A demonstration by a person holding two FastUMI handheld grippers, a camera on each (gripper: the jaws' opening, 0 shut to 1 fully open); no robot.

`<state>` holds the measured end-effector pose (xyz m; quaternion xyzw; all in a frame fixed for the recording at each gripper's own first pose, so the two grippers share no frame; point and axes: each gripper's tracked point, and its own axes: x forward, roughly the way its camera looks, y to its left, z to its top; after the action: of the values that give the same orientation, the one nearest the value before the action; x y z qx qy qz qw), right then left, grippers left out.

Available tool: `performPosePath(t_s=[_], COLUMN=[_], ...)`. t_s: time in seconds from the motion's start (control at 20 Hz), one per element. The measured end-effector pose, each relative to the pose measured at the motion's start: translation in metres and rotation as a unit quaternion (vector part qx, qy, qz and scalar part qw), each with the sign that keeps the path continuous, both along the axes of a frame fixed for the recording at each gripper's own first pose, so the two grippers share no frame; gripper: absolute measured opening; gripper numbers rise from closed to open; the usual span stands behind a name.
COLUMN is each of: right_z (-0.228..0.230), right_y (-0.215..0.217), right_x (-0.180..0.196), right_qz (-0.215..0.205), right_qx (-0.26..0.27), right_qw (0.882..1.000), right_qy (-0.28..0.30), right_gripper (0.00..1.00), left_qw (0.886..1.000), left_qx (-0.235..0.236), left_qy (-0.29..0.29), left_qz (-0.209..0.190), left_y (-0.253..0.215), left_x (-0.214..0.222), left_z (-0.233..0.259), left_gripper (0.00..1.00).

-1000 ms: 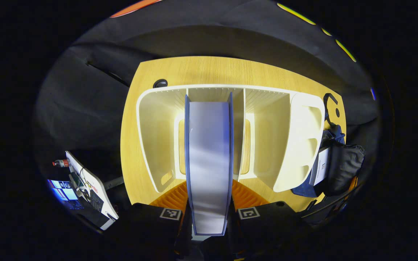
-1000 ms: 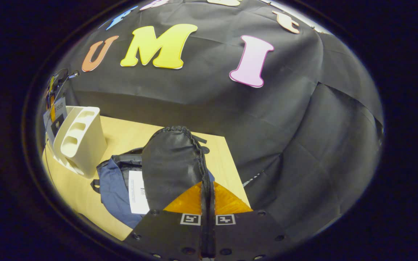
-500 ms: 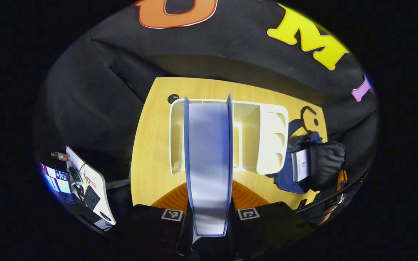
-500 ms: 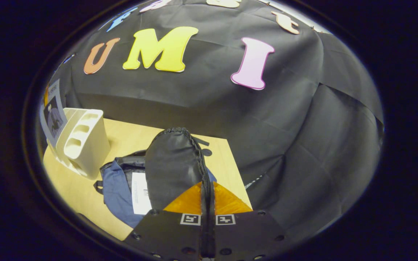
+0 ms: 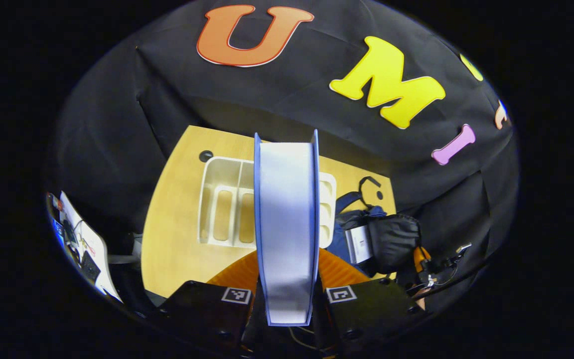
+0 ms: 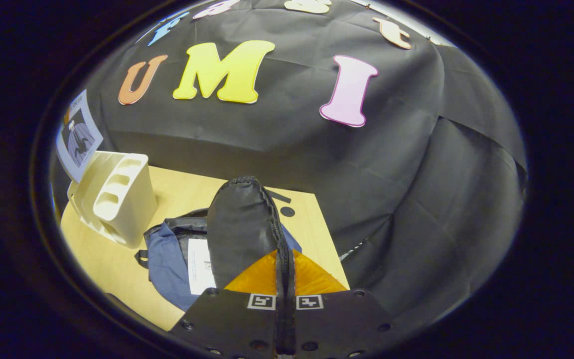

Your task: Open the schoolbag, grab two books from the bookshelf and put them into the schoolbag.

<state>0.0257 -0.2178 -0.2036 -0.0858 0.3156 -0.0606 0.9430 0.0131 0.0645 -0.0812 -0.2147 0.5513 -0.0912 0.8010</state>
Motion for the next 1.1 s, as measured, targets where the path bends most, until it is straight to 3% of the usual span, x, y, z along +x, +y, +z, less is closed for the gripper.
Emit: performPosePath(t_s=[0.15, 0.4, 0.55, 0.85, 1.1], right_z=[0.001, -0.002, -0.003, -0.005, -0.005], right_y=[0.0, 0.004, 0.004, -0.003, -0.011], right_x=[-0.003, -0.007, -0.008, -0.008, -0.008], right_qz=[-0.002, 0.003, 0.006, 0.002, 0.005], right_qx=[0.0, -0.003, -0.005, 0.0, -0.001], right_qw=[1.0, 1.0, 1.0, 1.0, 1.0], right_qy=[0.001, 0.006, 0.01, 0.014, 0.019], right_gripper=[0.0, 0.0, 0.0, 0.0, 0.0], left_qw=[0.998, 0.988, 0.979, 0.969, 0.971], left_qx=[-0.069, -0.144, -0.197, -0.244, -0.233], left_qy=[-0.011, -0.042, -0.021, 0.023, 0.032], left_qz=[-0.005, -0.032, -0.035, -0.025, -0.034], left_y=[-0.026, -0.086, -0.127, -0.195, -0.246], left_x=[-0.003, -0.005, -0.017, -0.03, -0.036], left_z=[0.007, 0.005, -0.006, -0.059, -0.105], left_gripper=[0.41, 0.41, 0.41, 0.4, 0.4])
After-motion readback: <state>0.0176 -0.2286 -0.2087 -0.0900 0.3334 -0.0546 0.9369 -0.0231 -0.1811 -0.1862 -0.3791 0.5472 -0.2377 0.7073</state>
